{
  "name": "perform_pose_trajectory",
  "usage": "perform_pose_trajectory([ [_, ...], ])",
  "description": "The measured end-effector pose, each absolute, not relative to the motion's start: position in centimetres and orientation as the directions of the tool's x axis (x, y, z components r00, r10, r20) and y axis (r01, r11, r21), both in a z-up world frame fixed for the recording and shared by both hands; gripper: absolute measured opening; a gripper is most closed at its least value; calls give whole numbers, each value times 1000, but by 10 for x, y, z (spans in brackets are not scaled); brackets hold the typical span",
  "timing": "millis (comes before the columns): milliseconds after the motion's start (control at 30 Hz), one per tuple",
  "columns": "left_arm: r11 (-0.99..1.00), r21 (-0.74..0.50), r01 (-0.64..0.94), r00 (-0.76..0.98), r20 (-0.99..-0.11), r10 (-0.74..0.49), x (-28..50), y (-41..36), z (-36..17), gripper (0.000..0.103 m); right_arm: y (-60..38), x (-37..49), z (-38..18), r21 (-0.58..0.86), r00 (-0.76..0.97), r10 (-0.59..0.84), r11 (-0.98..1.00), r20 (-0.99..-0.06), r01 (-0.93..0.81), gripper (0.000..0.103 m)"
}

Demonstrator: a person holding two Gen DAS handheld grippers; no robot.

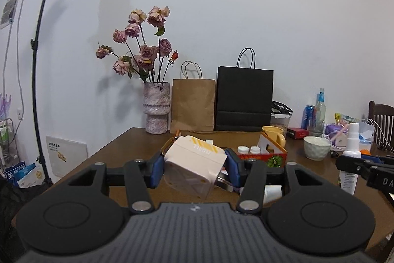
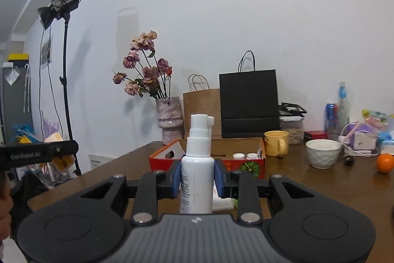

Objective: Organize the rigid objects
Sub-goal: 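Carry the beige cube and white spray bottle up over the cardboard box, then lower both items into the box and open both tools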

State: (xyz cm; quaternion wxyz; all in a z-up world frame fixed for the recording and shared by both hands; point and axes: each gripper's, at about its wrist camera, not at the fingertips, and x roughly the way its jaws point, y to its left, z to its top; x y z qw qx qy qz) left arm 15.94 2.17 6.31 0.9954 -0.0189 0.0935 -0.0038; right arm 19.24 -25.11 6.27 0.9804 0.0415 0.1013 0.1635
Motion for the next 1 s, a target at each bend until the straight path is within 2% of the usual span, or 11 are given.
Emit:
perform_pose_trajectory([
  [200, 998, -43, 46, 977, -205, -54, 233, 31, 80, 51, -264, 277, 91, 105, 909, 354, 935, -220, -339, 27],
  [333, 995, -39, 91, 957, -272, -98, 301, 35, 89, 51, -272, 352, 110, 131, 862, 399, 917, -312, -377, 27],
  [500, 990, -53, 133, 894, -425, -143, 403, 42, 94, 51, -277, 466, 115, 189, 760, 418, 908, -498, -375, 27],
  [567, 985, -72, 158, 828, -533, -172, 455, 42, 88, 51, -274, 508, 107, 203, 709, 408, 911, -575, -359, 27],
  [700, 989, -33, 143, 690, -714, -124, 542, 37, 56, 51, -252, 582, 71, 121, 609, 301, 940, -733, -319, 27],
  [767, 990, 41, 132, 631, -774, -52, 574, 30, 37, 51, -244, 602, 50, 82, 569, 251, 949, -783, -305, 27],
  [900, 980, 108, 169, 495, -869, 10, 615, 24, 0, 51, -226, 630, 17, -24, 518, 145, 952, -843, -305, 27],
  [1000, 967, 130, 220, 447, -894, 18, 623, 18, -19, 52, -217, 640, 2, -65, 500, 102, 950, -860, -304, 27],
])
